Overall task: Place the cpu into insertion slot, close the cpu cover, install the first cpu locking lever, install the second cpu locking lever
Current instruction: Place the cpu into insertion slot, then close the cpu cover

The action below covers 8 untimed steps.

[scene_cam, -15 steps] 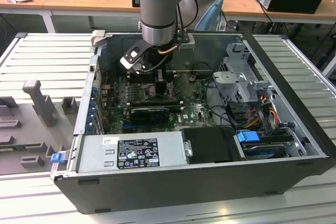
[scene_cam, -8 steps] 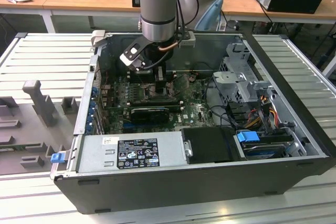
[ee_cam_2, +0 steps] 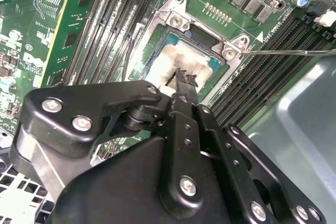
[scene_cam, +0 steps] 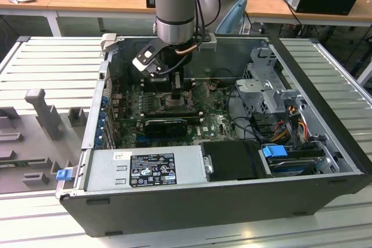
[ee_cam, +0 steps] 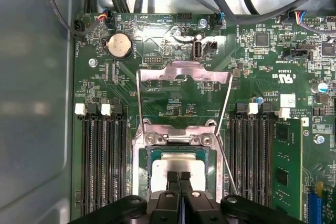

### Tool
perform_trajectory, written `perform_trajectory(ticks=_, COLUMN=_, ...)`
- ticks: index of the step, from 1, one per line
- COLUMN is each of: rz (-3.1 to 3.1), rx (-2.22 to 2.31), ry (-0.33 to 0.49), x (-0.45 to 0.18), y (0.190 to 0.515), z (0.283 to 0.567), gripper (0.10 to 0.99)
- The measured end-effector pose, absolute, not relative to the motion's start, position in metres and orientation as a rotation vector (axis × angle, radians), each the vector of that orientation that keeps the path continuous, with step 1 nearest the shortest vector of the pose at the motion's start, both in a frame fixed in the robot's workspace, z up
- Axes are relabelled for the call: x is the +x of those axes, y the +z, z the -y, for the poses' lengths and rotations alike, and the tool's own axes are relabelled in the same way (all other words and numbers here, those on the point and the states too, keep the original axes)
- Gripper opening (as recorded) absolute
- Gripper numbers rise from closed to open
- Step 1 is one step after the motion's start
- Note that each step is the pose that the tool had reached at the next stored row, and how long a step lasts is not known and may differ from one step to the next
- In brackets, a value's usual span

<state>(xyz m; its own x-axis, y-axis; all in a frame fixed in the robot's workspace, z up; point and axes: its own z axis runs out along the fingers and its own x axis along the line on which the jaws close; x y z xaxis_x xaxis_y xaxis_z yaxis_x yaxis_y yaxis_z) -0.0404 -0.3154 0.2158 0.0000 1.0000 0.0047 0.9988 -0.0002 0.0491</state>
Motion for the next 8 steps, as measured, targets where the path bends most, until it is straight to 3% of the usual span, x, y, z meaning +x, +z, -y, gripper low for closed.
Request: perform_trajectory(ticks=8, rz=-2.198, rx=2.199, ry=0.059, x=-0.0404, y=0.2217, z=0.3154, gripper=0.106)
